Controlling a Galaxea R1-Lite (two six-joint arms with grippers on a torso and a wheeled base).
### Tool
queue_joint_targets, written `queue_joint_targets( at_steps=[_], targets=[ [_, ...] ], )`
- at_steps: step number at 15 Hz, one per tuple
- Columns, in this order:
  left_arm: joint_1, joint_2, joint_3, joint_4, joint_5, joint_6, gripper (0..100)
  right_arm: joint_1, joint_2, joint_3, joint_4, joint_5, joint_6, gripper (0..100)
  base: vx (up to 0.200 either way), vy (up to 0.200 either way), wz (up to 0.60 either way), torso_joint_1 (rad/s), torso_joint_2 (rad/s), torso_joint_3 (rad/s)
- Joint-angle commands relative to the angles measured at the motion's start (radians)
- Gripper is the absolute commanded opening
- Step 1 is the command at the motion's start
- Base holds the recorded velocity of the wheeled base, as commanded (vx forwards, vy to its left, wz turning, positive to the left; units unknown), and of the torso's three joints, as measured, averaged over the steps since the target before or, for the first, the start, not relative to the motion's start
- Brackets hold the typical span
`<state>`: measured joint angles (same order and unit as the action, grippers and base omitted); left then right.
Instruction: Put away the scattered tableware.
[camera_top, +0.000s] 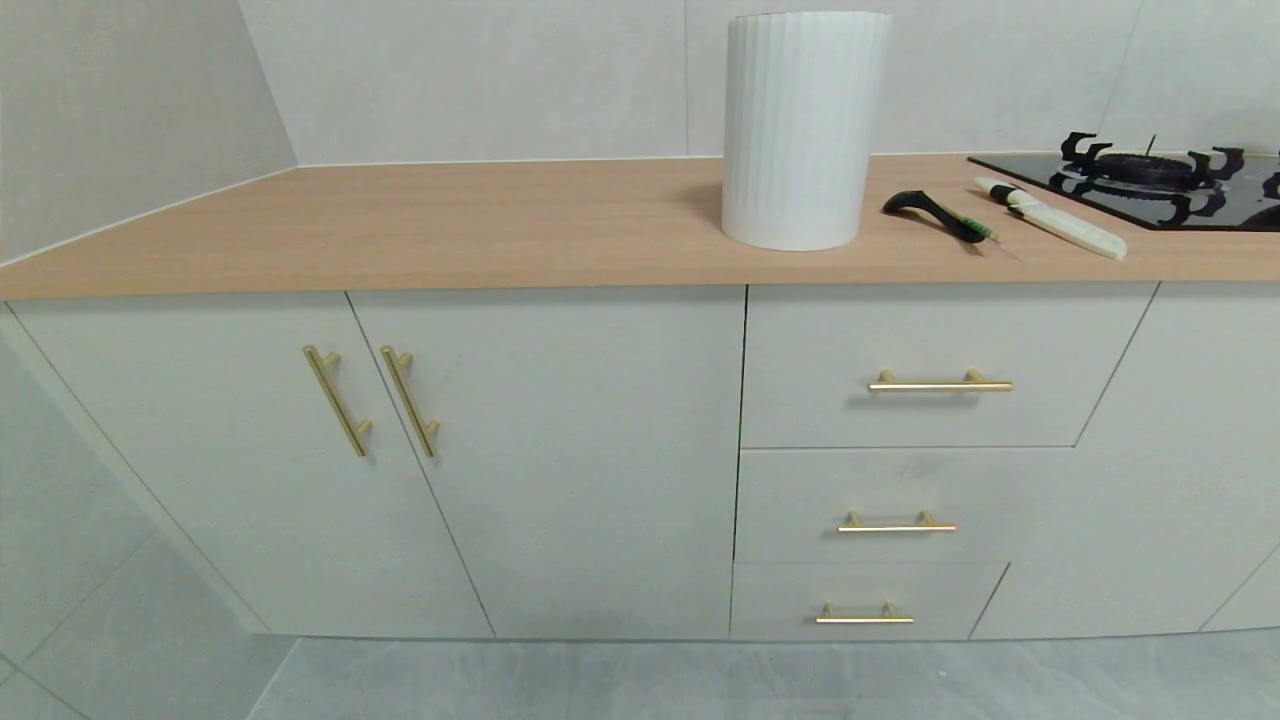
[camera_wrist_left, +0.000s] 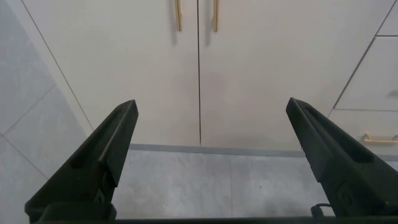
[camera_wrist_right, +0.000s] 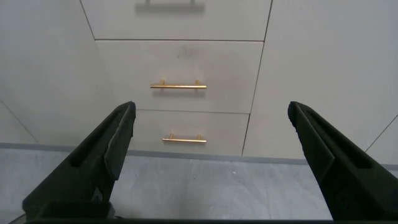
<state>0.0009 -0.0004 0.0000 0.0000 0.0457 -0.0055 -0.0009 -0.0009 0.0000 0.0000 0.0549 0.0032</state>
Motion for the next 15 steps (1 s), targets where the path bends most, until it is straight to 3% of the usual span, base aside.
queue_joint_targets(
  at_steps=[1, 3, 6, 11, 12, 13, 15],
  targets=[
    [0.001, 0.000, 0.000, 0.000, 0.000, -0.001, 100, 0.001, 0.007, -0.041, -0.018, -0.013, 0.008, 100, 0.000, 0.000, 0.00, 0.000, 0.00, 0.000],
    [0.001, 0.000, 0.000, 0.000, 0.000, -0.001, 100, 0.012, 0.191, -0.209, -0.011, -0.017, 0.061, 100, 0.000, 0.000, 0.00, 0.000, 0.00, 0.000],
    [0.001, 0.000, 0.000, 0.000, 0.000, -0.001, 100, 0.076, 0.493, -0.256, -0.020, 0.049, 0.024, 100, 0.000, 0.000, 0.00, 0.000, 0.00, 0.000],
    [0.001, 0.000, 0.000, 0.000, 0.000, -0.001, 100, 0.153, 0.952, -0.350, -0.078, 0.056, 0.024, 100, 0.000, 0.000, 0.00, 0.000, 0.00, 0.000],
    [0.001, 0.000, 0.000, 0.000, 0.000, -0.001, 100, 0.154, 0.960, -0.351, -0.080, 0.056, 0.024, 100, 0.000, 0.000, 0.00, 0.000, 0.00, 0.000],
    [0.001, 0.000, 0.000, 0.000, 0.000, -0.001, 100, 0.180, 1.134, -0.408, -0.087, 0.048, 0.011, 100, 0.000, 0.000, 0.00, 0.000, 0.00, 0.000],
    [0.001, 0.000, 0.000, 0.000, 0.000, -0.001, 100, 0.183, 1.338, -0.477, -0.209, 0.049, 0.011, 100, 0.000, 0.000, 0.00, 0.000, 0.00, 0.000]
  ],
)
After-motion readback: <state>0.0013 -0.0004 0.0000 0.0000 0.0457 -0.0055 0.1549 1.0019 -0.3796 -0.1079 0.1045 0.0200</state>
